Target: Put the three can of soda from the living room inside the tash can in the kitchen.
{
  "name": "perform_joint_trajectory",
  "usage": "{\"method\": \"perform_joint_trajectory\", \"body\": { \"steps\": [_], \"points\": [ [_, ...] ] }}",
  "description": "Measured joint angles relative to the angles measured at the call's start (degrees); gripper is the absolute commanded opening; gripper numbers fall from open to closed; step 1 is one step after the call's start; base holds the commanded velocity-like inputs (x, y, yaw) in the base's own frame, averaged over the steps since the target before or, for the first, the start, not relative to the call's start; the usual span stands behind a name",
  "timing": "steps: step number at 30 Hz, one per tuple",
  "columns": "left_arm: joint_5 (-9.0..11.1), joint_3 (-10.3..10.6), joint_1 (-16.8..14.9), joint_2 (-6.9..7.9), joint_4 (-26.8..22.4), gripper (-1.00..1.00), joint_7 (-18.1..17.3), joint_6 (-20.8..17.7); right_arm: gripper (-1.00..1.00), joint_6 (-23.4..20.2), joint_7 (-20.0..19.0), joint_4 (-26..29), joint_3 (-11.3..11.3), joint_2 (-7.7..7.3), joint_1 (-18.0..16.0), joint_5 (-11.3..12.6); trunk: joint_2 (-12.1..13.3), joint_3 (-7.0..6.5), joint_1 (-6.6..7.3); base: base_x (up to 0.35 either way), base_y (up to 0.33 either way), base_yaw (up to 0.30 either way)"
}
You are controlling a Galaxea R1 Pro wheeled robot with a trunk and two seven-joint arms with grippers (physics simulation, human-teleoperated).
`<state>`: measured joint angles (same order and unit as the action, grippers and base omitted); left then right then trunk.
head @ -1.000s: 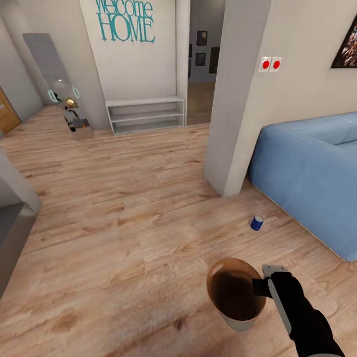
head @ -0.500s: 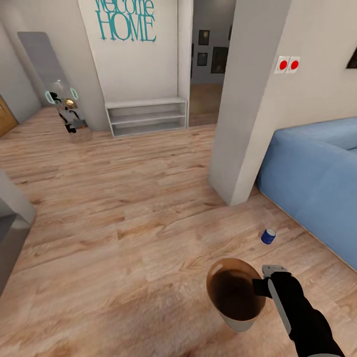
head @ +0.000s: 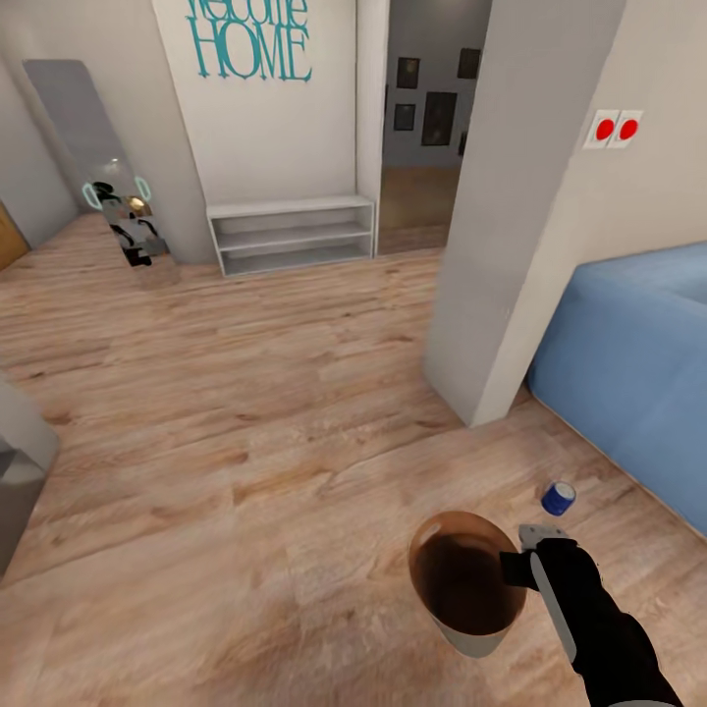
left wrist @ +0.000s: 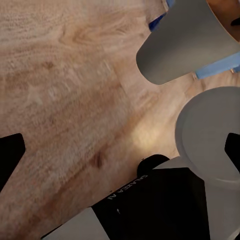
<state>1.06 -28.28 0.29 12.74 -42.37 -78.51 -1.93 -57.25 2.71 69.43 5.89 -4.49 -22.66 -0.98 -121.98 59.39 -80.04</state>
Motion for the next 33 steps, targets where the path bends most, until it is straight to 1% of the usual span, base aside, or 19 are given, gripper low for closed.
{"method": "perform_joint_trajectory", "body": {
  "steps": [4,10,33],
  "points": [
    [0.0,0.0,0.0,0.00,0.0,1.00,0.0,0.0,-1.00,0.0,0.0,0.0,0.0,0.00,0.0,0.2,0.0,0.00,0.00,0.255,0.079,0.000],
    [0.0,0.0,0.0,0.00,0.0,1.00,0.0,0.0,-1.00,0.0,0.0,0.0,0.0,0.00,0.0,0.3,0.0,-0.08,0.00,0.058,0.017,-0.067],
    [0.0,0.0,0.0,0.00,0.0,1.00,0.0,0.0,-1.00,0.0,0.0,0.0,0.0,0.00,0.0,0.2,0.0,-1.35,0.00,0.002,0.001,-0.203]
  ]
}}
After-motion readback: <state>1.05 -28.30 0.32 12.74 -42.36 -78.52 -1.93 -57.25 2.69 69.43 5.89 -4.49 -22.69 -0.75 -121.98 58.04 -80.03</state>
